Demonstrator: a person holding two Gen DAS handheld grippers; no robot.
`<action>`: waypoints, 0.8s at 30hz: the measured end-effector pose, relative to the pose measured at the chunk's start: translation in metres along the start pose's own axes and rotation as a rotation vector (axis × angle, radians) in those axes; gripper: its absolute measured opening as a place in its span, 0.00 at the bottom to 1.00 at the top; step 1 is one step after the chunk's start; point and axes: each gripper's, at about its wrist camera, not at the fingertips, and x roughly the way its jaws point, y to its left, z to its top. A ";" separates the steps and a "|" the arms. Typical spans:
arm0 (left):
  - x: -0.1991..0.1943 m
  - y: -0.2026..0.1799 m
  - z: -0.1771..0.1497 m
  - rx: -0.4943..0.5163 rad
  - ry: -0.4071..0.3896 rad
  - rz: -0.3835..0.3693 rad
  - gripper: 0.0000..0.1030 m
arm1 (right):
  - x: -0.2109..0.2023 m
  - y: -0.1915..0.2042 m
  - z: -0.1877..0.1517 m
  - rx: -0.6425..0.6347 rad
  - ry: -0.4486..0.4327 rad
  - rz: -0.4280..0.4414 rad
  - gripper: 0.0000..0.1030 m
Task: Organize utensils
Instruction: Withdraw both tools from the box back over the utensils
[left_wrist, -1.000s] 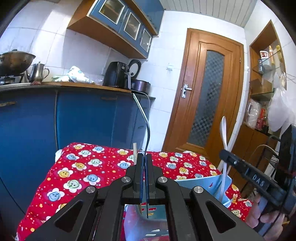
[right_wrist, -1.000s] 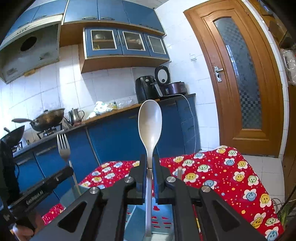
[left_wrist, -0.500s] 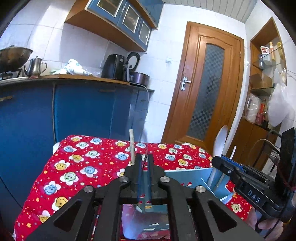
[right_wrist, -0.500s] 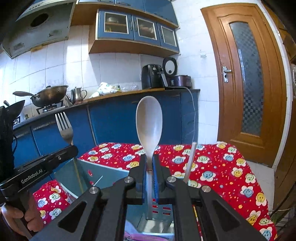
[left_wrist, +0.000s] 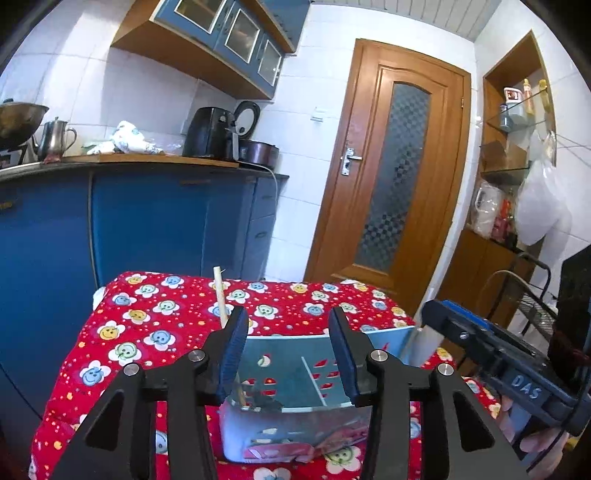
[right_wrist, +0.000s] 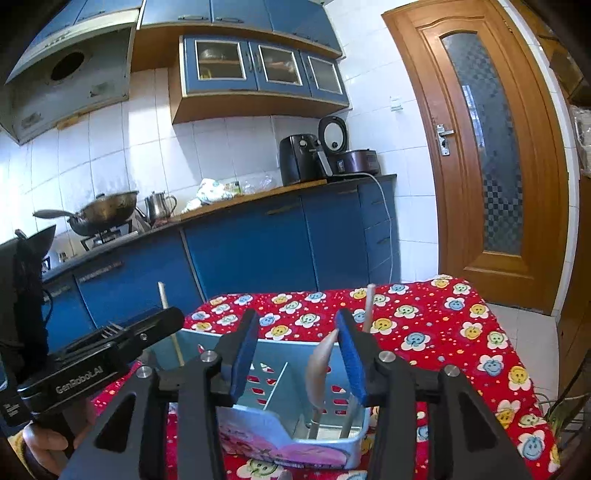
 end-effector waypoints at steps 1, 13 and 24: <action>-0.002 -0.001 0.001 -0.001 0.002 -0.003 0.46 | -0.005 0.000 0.002 0.003 -0.008 0.001 0.48; -0.045 -0.020 0.006 0.029 0.050 -0.018 0.47 | -0.062 0.004 0.000 0.054 0.026 0.000 0.51; -0.084 -0.033 -0.014 0.059 0.110 0.001 0.48 | -0.096 0.013 -0.031 0.072 0.127 -0.020 0.53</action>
